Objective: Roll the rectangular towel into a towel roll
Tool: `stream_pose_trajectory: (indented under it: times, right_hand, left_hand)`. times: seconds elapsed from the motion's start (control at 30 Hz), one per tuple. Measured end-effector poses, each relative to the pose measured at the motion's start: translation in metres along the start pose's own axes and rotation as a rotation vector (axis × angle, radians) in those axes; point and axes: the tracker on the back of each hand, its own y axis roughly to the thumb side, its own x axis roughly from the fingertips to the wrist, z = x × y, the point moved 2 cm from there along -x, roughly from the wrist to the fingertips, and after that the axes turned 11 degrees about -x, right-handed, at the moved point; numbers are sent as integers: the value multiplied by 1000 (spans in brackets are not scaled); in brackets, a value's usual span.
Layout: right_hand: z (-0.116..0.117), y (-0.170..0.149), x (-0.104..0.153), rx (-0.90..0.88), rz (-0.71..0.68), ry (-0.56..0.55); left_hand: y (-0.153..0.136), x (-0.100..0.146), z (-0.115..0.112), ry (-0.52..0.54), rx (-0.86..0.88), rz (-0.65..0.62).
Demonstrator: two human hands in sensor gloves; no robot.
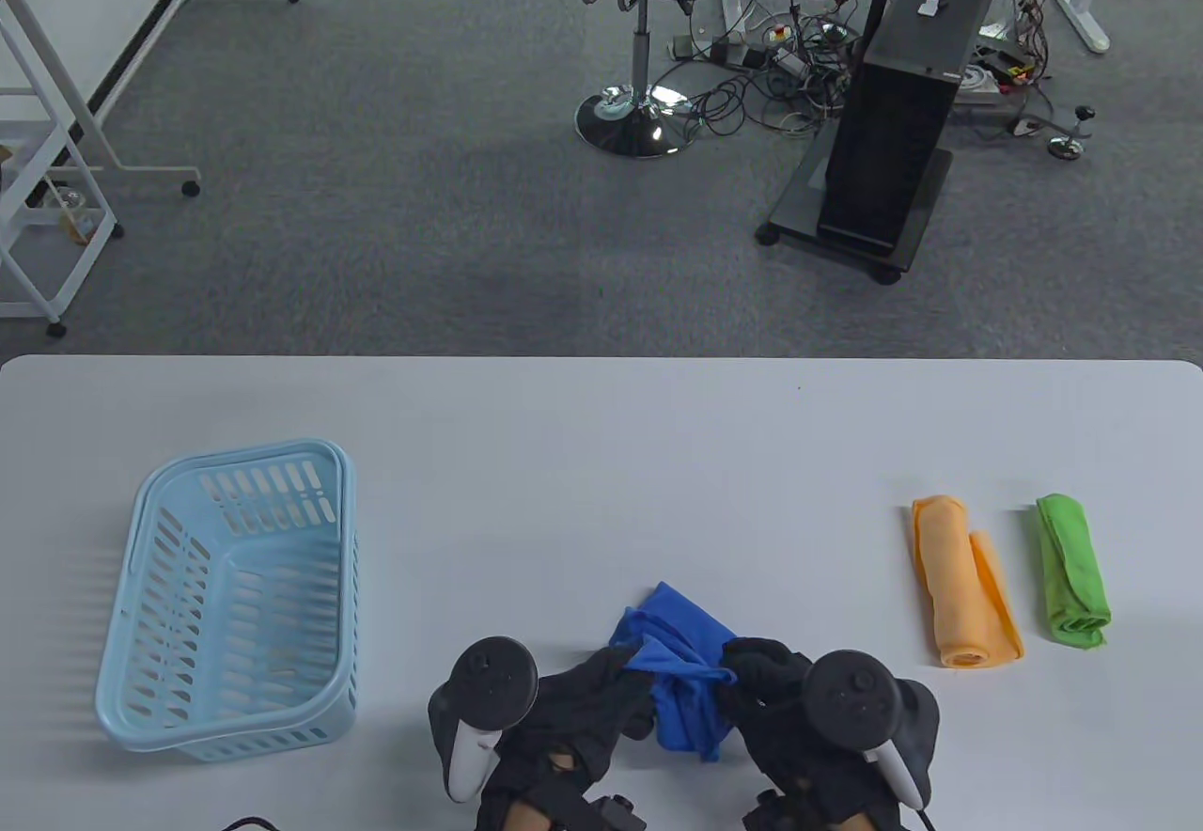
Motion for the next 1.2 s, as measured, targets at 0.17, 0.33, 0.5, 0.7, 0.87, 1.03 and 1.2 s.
stream_pose_trajectory:
  times: [0.17,0.33,0.5,0.7,0.87,1.03,1.2]
  right_hand:
    - [-29,-1,1,-15,1,-121]
    - [-44,-11,-1,29,12,-177]
    - [-33,-13,-3,-55,20,-106]
    - [-7,-9,-5,-92,2,42]
    - [13,-6,-2,-181,-25,177]
    - [23,-11,-4,-223,18,211]
    - [18,-17,-8,39,11,153]
  left_hand:
    - [21,9,21,208,-480,-61]
    - [34,19,31,411,-713,-132]
    - [25,14,34,298,-701,-41]
    - [45,6,0,-25,-470,-269]
    - [45,-8,-33,-182,-300,-332]
    - [36,-6,-7,18,-362,-276]
    - [9,0,12,119,-348,-161]
